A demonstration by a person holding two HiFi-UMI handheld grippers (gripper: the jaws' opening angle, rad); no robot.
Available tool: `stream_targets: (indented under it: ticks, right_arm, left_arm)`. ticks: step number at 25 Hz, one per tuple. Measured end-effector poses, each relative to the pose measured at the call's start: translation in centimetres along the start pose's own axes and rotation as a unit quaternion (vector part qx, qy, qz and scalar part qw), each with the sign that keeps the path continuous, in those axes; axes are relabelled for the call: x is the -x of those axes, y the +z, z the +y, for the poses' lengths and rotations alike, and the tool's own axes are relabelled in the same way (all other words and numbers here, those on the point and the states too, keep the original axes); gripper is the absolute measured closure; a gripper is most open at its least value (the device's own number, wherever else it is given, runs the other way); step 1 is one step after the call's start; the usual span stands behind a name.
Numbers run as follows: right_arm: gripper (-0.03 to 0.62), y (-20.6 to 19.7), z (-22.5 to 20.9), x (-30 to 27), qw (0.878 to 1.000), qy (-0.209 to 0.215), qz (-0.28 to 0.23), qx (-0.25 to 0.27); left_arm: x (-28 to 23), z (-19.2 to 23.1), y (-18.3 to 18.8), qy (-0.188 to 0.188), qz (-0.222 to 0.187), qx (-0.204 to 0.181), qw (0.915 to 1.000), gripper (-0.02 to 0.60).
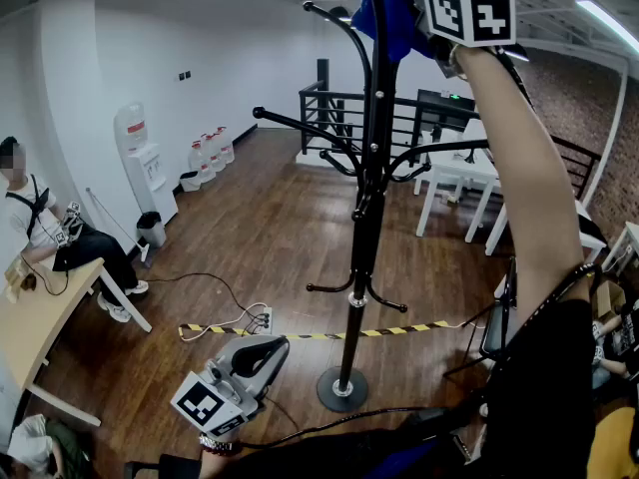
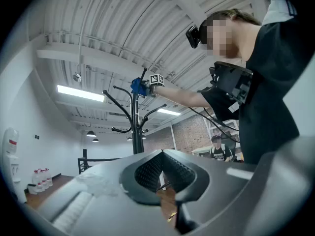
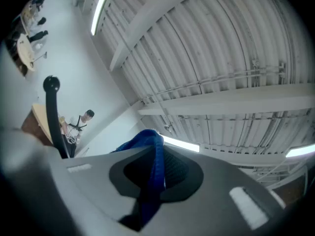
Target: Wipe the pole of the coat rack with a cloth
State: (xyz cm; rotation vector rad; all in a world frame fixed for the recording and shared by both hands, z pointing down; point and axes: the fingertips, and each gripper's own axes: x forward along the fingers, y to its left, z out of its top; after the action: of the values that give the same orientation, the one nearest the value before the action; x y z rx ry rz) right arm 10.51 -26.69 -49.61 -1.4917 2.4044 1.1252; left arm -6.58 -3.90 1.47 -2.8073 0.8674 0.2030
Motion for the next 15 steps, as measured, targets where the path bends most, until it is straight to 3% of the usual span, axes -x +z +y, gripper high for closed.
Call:
stream_targets:
  ticks: [4, 10, 15]
  right_arm:
    - [0.571, -0.7, 1.7, 0.7, 0.999, 0.039, 0.019, 0.004]
    - [0.569, -4.0, 5.0, 2.6, 0.989, 0.063, 0.114, 0.063]
    - [0.569, -6.3, 7.0, 3.8, 0.978, 0.097, 0.172, 0.063]
  left_arm:
    - [-1.2, 0.1, -0.8, -0.019, 0.009, -0.002, 0.9998, 0.575]
    - [-3.2, 0.3, -1.1, -0.049, 0.012, 0.003, 0.9987, 0.575]
    - [-4.6, -1.4, -0.2, -0.085, 0.017, -0.015, 0.9961, 0.575]
